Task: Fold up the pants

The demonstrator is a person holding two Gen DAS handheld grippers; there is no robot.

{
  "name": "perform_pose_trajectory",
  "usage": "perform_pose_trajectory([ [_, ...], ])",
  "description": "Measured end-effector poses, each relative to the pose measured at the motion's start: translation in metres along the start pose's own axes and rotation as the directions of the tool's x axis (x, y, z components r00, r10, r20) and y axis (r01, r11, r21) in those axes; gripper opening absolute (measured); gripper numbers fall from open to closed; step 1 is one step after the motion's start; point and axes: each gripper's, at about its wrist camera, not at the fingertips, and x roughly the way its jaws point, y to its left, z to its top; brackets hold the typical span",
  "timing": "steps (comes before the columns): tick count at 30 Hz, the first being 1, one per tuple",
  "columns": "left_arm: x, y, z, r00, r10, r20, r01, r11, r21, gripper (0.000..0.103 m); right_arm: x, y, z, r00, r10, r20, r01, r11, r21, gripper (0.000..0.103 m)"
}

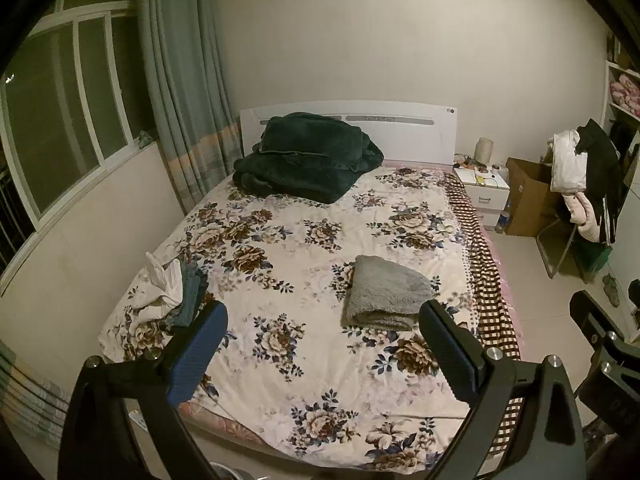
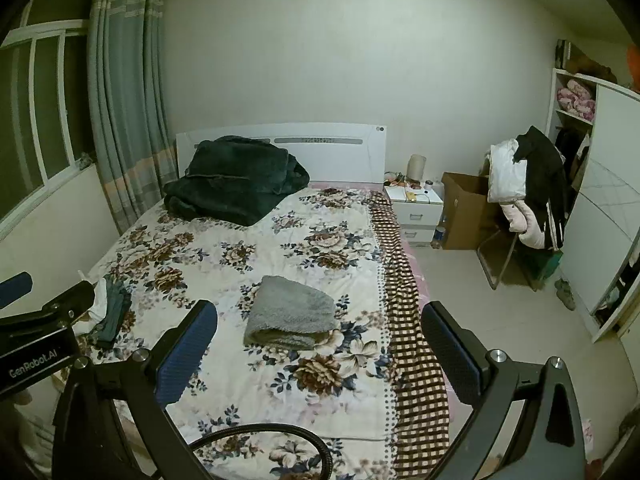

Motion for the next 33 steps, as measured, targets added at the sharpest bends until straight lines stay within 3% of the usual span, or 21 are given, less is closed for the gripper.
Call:
perform_pose_trajectory([
  [33,-0.01,-0.003,-0.002,1.0,0.006,0.006,-0.006,1.0,-0.011,0.098,-0.006,-0.004,0.0,0.999,0.04,-0.002,-0.04,0.999,0.007,0.103],
])
